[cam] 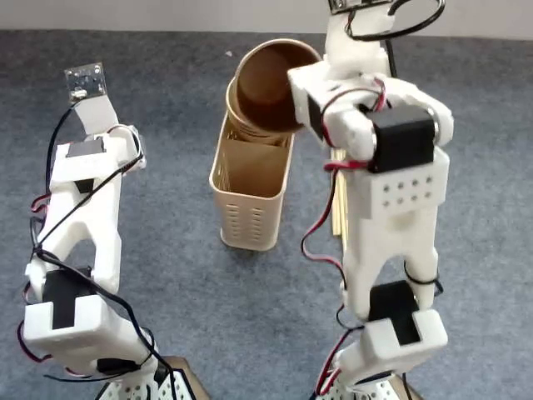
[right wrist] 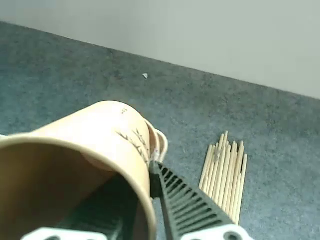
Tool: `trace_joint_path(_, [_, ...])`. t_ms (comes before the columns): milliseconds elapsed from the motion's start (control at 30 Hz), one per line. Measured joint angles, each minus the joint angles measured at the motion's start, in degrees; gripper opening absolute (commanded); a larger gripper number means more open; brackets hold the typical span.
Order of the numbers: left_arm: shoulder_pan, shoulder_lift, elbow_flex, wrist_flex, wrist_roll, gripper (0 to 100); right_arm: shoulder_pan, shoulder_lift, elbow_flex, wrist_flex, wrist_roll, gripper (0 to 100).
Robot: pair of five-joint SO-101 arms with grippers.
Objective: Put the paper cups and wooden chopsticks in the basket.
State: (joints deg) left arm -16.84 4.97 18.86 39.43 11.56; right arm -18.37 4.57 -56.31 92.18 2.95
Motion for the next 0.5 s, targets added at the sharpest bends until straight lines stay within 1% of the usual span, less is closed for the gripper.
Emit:
trace_joint_path(233, [0.0, 0.0, 0.0, 0.0, 0.0, 17, 1.6, 9.4, -0.1, -0.5, -0.1, 0.5])
trace_joint_path(400, [0.0, 0.0, 0.0, 0.0, 0.0, 17, 1.5, 10.4, -0.4, -0.7, -0.1, 1.5])
trace_joint_path(467, [0.0, 0.0, 0.0, 0.0, 0.0, 17, 1.1, 10.4, -0.6, -1.6, -0.1, 6.2])
trace_joint_path(500, [0.0, 0.0, 0.0, 0.0, 0.0, 17, 1.0, 10.4, -1.3, -2.2, -0.1, 10.4])
